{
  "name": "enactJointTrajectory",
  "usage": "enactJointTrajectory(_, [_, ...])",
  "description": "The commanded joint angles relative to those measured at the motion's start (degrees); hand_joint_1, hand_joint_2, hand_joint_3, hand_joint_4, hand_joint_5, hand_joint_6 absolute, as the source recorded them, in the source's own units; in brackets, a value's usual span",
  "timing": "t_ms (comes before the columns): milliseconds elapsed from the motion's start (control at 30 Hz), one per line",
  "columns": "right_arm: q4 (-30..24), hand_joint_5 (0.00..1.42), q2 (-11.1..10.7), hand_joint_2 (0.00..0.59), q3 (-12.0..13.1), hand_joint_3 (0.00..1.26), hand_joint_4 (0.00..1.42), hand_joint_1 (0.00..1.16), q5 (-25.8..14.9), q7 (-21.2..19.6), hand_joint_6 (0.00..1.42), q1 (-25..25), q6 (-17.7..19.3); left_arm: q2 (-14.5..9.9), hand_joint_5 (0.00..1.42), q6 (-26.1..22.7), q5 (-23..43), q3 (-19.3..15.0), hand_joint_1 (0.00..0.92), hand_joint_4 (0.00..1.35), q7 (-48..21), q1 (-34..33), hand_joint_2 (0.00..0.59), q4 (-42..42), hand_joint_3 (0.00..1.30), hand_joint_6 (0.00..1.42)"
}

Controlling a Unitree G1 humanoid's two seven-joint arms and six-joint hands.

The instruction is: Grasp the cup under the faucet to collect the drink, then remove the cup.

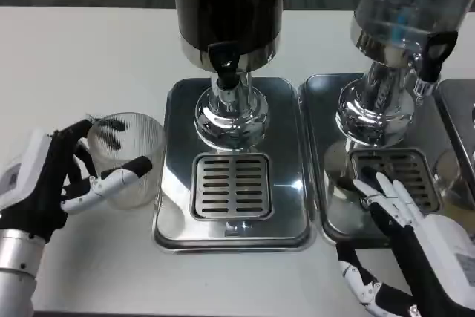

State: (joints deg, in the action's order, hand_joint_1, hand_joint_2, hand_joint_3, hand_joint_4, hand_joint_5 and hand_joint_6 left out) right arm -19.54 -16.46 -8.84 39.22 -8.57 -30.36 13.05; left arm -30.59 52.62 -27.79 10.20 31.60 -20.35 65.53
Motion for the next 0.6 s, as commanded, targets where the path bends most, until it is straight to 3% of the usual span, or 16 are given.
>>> enactJointTrajectory(33, [0.5,0.0,-0.2,0.459,0.2,0.17,0.03,0.72,-0.4,0.1,0.26,0.2,0.2,-1.0,0.93,2.4,0.6,-1.4,0.281,0.68,1.4,0.4,0.164,-2.6,0.62,1.16])
enactJointTrajectory(600, [0.7,0.0,0.2,0.473,0.4,0.18,0.03,0.7,-1.0,-0.8,0.27,-0.4,1.0,2.8,0.94,3.3,0.7,-1.2,0.281,0.69,-3.3,0.5,0.163,-7.7,0.63,1.18])
